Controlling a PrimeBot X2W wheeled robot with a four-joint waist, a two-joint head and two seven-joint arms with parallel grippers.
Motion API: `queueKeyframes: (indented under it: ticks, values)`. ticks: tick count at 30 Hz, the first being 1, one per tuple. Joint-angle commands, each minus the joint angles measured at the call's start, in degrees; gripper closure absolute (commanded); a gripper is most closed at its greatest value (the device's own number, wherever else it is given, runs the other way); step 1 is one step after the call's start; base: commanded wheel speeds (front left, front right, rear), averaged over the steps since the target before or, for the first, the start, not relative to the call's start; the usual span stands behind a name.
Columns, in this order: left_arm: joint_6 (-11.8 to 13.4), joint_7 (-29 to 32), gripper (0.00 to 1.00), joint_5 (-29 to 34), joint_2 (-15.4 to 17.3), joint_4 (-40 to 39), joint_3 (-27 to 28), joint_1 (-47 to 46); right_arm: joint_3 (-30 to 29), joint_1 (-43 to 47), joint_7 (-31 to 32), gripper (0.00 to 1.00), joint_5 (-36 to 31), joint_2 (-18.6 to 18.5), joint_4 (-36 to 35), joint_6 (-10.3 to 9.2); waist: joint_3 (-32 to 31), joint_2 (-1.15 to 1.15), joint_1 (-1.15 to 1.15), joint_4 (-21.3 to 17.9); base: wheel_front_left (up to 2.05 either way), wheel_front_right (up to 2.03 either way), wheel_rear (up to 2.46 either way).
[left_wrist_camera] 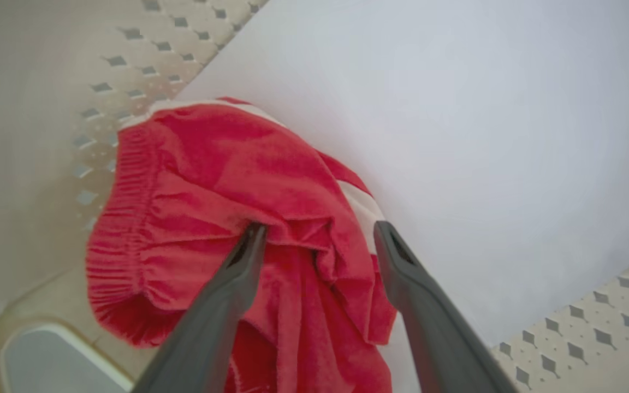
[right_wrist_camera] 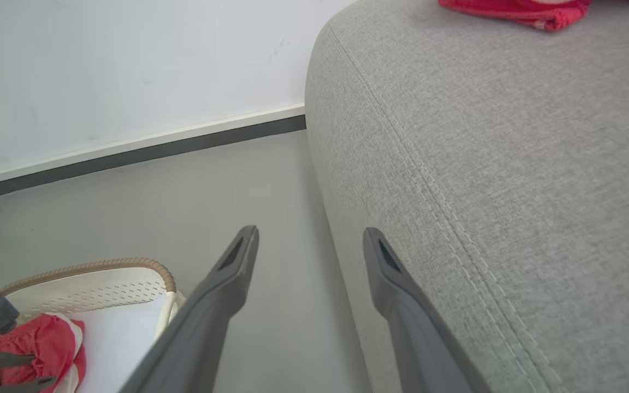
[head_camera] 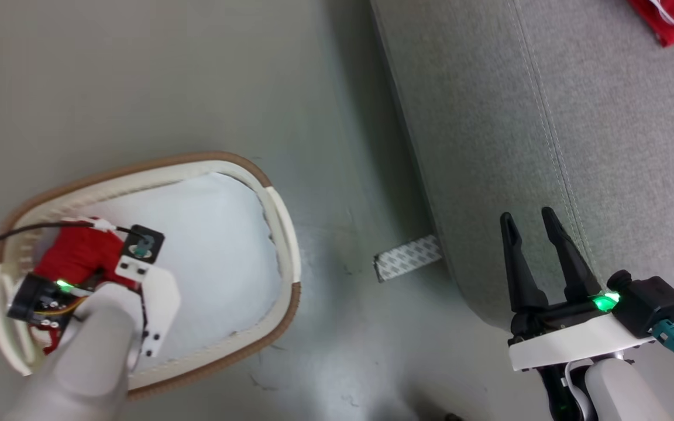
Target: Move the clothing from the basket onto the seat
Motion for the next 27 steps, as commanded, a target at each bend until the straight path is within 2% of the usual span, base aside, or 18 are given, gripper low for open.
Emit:
queueKeyframes:
  ticks: [1,6,11,12,13,14,21,27]
  values:
    - [0.2,0.8,0.0,0.7,1.6,0.3,-0.2,-0.6,0.7,-1.1,0.0,0.0,0.9,0.0,-0.7,-0.15,2.6,0.0,-0.01,-2.2,0.0,0.0,0.0]
    - [0.8,2.7,0.0,1.3,4.5,-0.2,-0.3,-1.2,2.4,-0.8,0.0,0.0,3.2,0.0,-2.4,-0.15,5.8,0.0,-0.01,-4.3,0.0,0.0,0.0]
    - [0.5,2.9,0.0,0.4,6.5,-0.9,0.0,-1.4,2.5,0.5,0.0,0.0,2.9,0.0,-3.7,-0.14,8.0,0.0,-0.01,-3.6,0.14,0.14,0.14]
    - [0.4,2.7,0.19,0.1,6.9,-0.9,0.2,-1.3,2.6,0.6,0.0,0.0,2.8,0.0,-3.9,-0.15,8.3,0.0,-0.01,-3.4,0.14,0.14,0.14]
    - [0.2,2.3,0.77,-0.3,7.3,-0.9,0.4,-1.2,2.6,0.7,0.0,0.0,3.1,0.0,-3.9,-0.14,8.5,0.0,-0.01,-3.3,0.06,0.06,0.06]
    - [0.1,1.7,1.0,-0.6,7.5,-1.0,0.7,-1.2,2.6,0.8,0.0,0.0,3.3,0.0,-4.1,-0.15,8.6,0.0,-0.01,-3.3,0.0,0.0,0.0]
    - [-0.6,-2.7,1.0,-2.4,6.9,0.6,0.7,-2.6,1.7,-0.6,0.0,0.0,3.3,0.0,-3.1,-0.15,7.4,0.0,-0.01,-2.1,0.0,0.0,0.0]
    - [-1.3,-9.1,1.0,-4.6,1.9,3.9,0.8,-3.5,-0.6,-0.1,0.0,0.0,1.2,-0.1,-0.8,-0.15,1.4,0.0,-0.01,1.9,0.0,0.0,0.0]
